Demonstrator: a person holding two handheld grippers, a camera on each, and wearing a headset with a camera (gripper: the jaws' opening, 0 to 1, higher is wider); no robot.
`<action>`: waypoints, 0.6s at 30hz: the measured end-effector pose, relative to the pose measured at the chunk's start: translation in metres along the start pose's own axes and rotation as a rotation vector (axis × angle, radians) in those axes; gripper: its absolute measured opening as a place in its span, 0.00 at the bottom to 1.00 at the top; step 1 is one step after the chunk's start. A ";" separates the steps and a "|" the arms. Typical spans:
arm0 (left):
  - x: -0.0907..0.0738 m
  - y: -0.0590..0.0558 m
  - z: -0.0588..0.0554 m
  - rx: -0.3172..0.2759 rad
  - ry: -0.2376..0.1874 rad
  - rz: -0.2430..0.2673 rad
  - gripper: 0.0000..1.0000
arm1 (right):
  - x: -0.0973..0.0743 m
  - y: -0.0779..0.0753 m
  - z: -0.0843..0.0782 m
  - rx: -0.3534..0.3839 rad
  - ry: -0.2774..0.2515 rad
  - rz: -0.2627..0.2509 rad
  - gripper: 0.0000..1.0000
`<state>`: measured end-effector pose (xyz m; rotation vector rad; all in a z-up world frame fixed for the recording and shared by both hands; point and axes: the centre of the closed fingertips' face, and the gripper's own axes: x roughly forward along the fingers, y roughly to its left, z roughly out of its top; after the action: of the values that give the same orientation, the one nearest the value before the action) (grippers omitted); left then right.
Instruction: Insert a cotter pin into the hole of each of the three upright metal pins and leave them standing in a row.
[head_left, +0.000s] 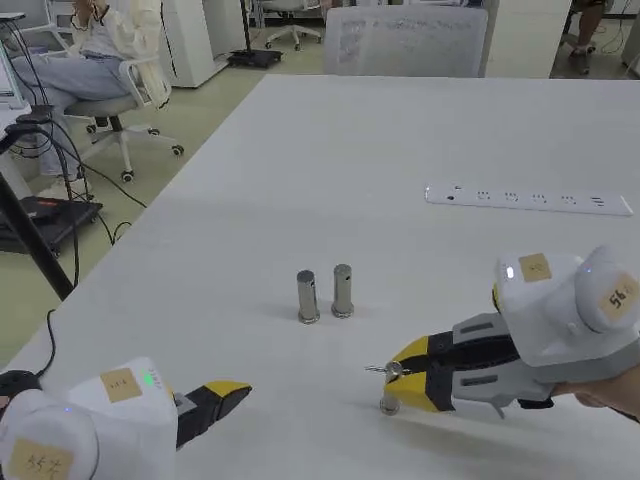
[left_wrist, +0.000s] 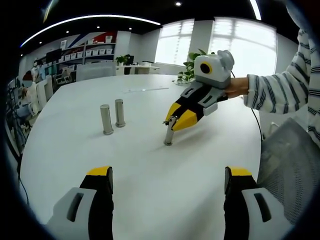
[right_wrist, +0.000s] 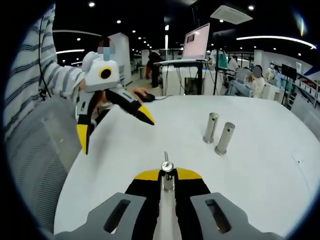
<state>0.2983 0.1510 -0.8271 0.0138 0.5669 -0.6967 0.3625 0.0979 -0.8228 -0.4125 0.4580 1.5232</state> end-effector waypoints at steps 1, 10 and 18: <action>0.000 0.000 0.001 -0.001 -0.002 0.000 0.93 | 0.000 0.000 0.000 0.001 -0.001 0.000 0.10; 0.001 -0.002 0.000 -0.036 0.001 -0.006 0.93 | 0.000 -0.001 0.001 0.034 -0.011 0.010 0.11; 0.001 -0.006 -0.002 -0.046 0.007 -0.018 0.92 | -0.001 0.000 0.000 0.036 -0.014 0.010 0.15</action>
<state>0.2944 0.1465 -0.8279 -0.0320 0.5899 -0.7013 0.3623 0.0976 -0.8222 -0.3714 0.4767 1.5248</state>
